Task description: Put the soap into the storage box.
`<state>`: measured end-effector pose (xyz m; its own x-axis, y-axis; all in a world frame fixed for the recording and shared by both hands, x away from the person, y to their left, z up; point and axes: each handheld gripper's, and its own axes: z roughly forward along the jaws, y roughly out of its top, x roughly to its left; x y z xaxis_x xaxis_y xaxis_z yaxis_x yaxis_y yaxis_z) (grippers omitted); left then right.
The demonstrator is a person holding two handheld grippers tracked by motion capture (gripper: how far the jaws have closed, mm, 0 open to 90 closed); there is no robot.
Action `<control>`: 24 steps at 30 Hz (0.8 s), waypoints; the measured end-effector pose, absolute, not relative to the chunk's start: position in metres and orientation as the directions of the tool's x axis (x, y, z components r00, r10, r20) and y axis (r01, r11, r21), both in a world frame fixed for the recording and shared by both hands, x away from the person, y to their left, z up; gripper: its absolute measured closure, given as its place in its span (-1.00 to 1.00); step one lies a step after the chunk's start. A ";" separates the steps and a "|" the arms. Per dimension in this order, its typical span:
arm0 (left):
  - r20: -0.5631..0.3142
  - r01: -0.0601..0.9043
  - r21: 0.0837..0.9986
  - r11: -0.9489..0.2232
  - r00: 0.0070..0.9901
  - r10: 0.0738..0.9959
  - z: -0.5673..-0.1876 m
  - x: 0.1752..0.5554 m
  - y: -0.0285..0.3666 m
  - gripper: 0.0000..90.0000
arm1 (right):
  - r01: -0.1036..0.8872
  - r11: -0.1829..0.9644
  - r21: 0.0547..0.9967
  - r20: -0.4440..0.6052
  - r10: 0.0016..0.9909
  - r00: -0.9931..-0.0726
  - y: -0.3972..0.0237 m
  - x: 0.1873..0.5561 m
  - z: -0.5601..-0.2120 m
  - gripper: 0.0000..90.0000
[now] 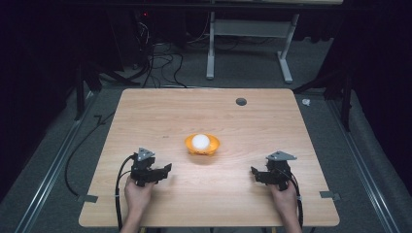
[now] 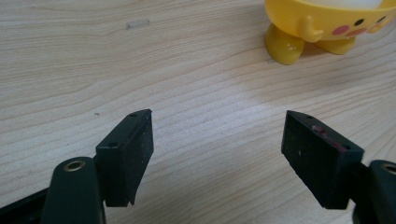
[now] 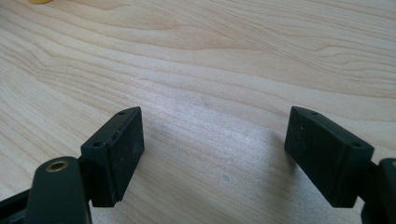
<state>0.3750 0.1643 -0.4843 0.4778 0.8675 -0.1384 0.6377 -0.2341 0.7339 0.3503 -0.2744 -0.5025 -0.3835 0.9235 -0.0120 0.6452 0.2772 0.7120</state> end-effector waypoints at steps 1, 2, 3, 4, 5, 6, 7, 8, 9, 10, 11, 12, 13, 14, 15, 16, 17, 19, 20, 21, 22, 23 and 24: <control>-0.137 0.637 0.734 -0.234 0.476 0.869 -0.485 0.375 0.164 -0.43 | 0.645 0.277 0.712 -0.012 0.924 -0.383 -0.274 0.350 -0.503 -0.54; -0.134 0.637 0.733 -0.236 0.476 0.869 -0.485 0.376 0.164 -0.43 | 0.645 0.277 0.712 -0.012 0.924 -0.383 -0.274 0.350 -0.503 -0.54; -0.130 0.638 0.733 -0.237 0.474 0.871 -0.486 0.377 0.164 -0.43 | 0.645 0.277 0.712 -0.012 0.923 -0.384 -0.274 0.350 -0.503 -0.54; -0.130 0.638 0.733 -0.237 0.474 0.871 -0.486 0.377 0.164 -0.43 | 0.645 0.277 0.712 -0.012 0.923 -0.384 -0.274 0.350 -0.503 -0.54; -0.129 0.638 0.733 -0.238 0.473 0.872 -0.487 0.377 0.163 -0.43 | 0.645 0.277 0.712 -0.012 0.924 -0.383 -0.274 0.350 -0.503 -0.54; -0.128 0.638 0.732 -0.238 0.472 0.872 -0.488 0.377 0.163 -0.43 | 0.645 0.277 0.712 -0.012 0.924 -0.383 -0.274 0.350 -0.503 -0.54; -0.128 0.638 0.732 -0.238 0.472 0.872 -0.488 0.377 0.163 -0.43 | 0.645 0.277 0.712 -0.012 0.924 -0.383 -0.274 0.350 -0.503 -0.54; -0.124 0.637 0.733 -0.239 0.471 0.873 -0.488 0.378 0.162 -0.43 | 0.646 0.277 0.712 -0.012 0.924 -0.383 -0.274 0.350 -0.502 -0.54; -0.122 0.637 0.733 -0.240 0.470 0.874 -0.488 0.378 0.162 -0.43 | 0.646 0.277 0.712 -0.012 0.924 -0.383 -0.274 0.350 -0.502 -0.54; -0.119 0.637 0.731 -0.244 0.471 0.874 -0.489 0.378 0.162 -0.43 | 0.645 0.277 0.712 -0.012 0.924 -0.383 -0.274 0.350 -0.503 -0.54; -0.116 0.636 0.731 -0.246 0.471 0.874 -0.490 0.378 0.161 -0.43 | 0.646 0.277 0.712 -0.012 0.924 -0.383 -0.274 0.350 -0.503 -0.54; -0.110 0.636 0.730 -0.251 0.471 0.875 -0.490 0.378 0.161 -0.43 | 0.645 0.277 0.712 -0.012 0.924 -0.383 -0.274 0.350 -0.503 -0.54; -0.108 0.636 0.730 -0.252 0.471 0.875 -0.491 0.378 0.160 -0.43 | 0.645 0.277 0.712 -0.012 0.924 -0.383 -0.274 0.350 -0.503 -0.54; -0.109 0.637 0.729 -0.250 0.468 0.877 -0.492 0.378 0.160 -0.43 | 0.645 0.277 0.712 -0.012 0.924 -0.383 -0.274 0.350 -0.503 -0.54; -0.107 0.637 0.729 -0.251 0.469 0.877 -0.493 0.378 0.159 -0.43 | 0.645 0.277 0.712 -0.012 0.924 -0.383 -0.274 0.350 -0.503 -0.54; -0.100 0.635 0.729 -0.257 0.470 0.877 -0.494 0.378 0.159 -0.43 | 0.645 0.277 0.712 -0.012 0.924 -0.383 -0.274 0.350 -0.503 -0.54; -0.100 0.635 0.729 -0.257 0.470 0.877 -0.494 0.378 0.159 -0.43 | 0.645 0.277 0.712 -0.012 0.924 -0.383 -0.274 0.350 -0.503 -0.54; -0.086 0.633 0.726 -0.268 0.470 0.878 -0.496 0.378 0.157 -0.44 | 0.644 0.279 0.712 -0.014 0.923 -0.384 -0.275 0.350 -0.503 -0.54; -0.082 0.633 0.725 -0.272 0.472 0.878 -0.497 0.378 0.157 -0.44 | 0.644 0.278 0.712 -0.014 0.923 -0.384 -0.275 0.350 -0.503 -0.54; -0.082 0.633 0.725 -0.272 0.472 0.878 -0.497 0.378 0.157 -0.44 | 0.644 0.278 0.712 -0.014 0.923 -0.384 -0.275 0.350 -0.503 -0.54; -0.082 0.634 0.724 -0.272 0.470 0.879 -0.498 0.379 0.157 -0.44 | 0.644 0.279 0.712 -0.014 0.923 -0.384 -0.275 0.350 -0.503 -0.54; -0.080 0.636 0.721 -0.274 0.470 0.879 -0.498 0.379 0.157 -0.44 | 0.644 0.279 0.712 -0.014 0.923 -0.384 -0.275 0.350 -0.503 -0.54; -0.075 0.640 0.717 -0.276 0.465 0.882 -0.500 0.380 0.155 -0.44 | 0.645 0.277 0.712 -0.012 0.924 -0.383 -0.275 0.350 -0.503 -0.54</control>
<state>0.3804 0.1553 -0.5002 0.4647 0.8823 -0.0748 0.6400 -0.2763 0.7169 0.3503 -0.2746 -0.5025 -0.3829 0.9237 -0.0124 0.6451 0.2770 0.7122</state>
